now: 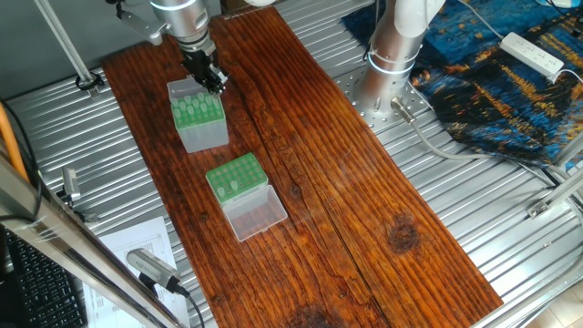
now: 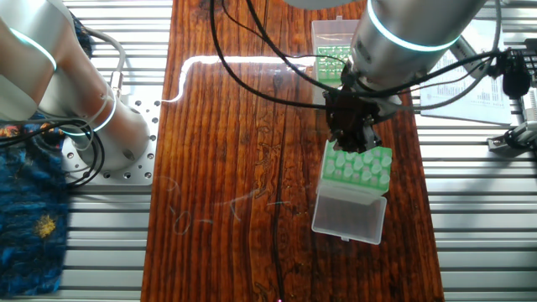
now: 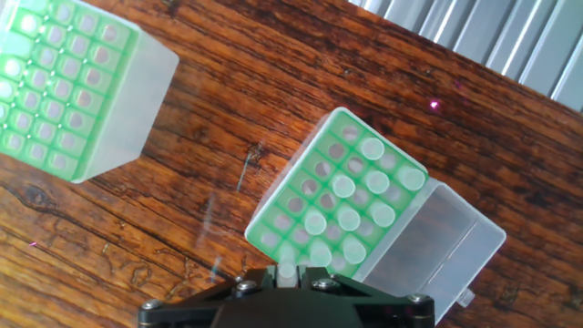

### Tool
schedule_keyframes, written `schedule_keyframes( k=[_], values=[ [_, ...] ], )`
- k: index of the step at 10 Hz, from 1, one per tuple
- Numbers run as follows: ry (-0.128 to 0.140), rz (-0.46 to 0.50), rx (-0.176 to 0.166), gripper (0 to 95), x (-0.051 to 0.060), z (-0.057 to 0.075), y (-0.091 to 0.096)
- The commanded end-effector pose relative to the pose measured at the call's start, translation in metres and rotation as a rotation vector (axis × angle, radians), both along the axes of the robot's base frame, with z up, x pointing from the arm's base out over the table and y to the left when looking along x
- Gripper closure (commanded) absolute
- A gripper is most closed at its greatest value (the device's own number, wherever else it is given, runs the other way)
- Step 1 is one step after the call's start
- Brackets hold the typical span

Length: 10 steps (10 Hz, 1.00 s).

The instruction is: Transfer all large pipette tips from one holder to another

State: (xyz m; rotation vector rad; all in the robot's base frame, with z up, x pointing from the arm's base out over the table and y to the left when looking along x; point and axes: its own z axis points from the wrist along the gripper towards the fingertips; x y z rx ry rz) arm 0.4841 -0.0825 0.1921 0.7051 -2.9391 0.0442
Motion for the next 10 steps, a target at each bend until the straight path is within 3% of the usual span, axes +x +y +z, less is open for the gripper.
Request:
schedule_keyframes(
  k=[1,5,10],
  values=[
    [0.011,0.008,-0.007,95.0,0.0032,0.0028,0.0015],
    [0.018,0.022,-0.02,95.0,0.004,0.0061,0.0032],
    [-0.051,0.063,0.001,95.0,0.0032,0.0073,0.0037]
  ],
)
